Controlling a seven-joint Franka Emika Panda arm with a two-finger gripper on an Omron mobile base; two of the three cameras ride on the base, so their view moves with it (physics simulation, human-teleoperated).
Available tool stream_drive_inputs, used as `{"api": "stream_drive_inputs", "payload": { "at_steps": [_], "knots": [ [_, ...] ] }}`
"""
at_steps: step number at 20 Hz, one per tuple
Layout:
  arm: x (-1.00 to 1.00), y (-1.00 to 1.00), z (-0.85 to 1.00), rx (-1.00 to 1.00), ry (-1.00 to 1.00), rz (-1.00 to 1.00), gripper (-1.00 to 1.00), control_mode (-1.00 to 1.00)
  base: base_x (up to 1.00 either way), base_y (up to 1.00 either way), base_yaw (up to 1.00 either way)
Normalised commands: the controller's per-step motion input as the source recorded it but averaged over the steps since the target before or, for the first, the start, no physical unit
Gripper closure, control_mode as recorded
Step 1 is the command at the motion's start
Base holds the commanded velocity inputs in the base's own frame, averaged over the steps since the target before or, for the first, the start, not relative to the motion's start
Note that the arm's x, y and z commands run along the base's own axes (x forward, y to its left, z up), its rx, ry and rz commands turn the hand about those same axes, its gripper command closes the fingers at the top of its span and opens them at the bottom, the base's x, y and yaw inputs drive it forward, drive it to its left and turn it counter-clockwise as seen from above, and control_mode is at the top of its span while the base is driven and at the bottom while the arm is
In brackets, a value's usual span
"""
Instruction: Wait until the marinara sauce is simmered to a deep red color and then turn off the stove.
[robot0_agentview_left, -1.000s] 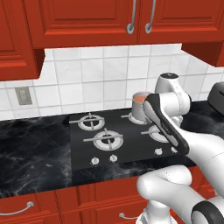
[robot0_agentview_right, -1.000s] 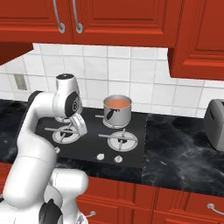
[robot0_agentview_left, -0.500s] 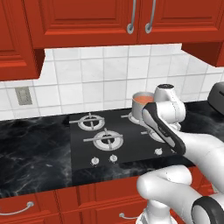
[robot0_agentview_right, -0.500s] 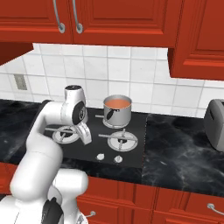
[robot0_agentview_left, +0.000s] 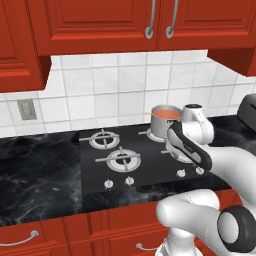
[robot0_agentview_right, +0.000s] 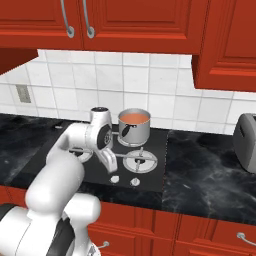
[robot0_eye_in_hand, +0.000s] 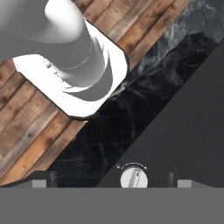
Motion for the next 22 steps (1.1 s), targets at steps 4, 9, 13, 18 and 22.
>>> {"api": "stream_drive_inputs", "payload": {
  "at_steps": [4,9,13,18,22],
  "knots": [
    [0.14,-0.21,-0.38,0.00,0.05,0.00,-1.00,-1.00,0.00,0.00,0.00],
    [0.09,-0.05,-0.30,0.00,0.01,0.00,-1.00,-1.00,0.00,0.00,0.00],
    [0.09,0.00,-0.33,0.00,0.00,0.00,-1.00,-1.00,0.00,0.00,0.00],
    [0.10,0.00,-0.33,0.00,0.00,0.00,-1.00,-1.00,0.00,0.00,0.00],
    [0.02,0.00,-0.32,0.00,0.00,0.00,-1.00,-1.00,0.00,0.00,0.00]
  ]
}}
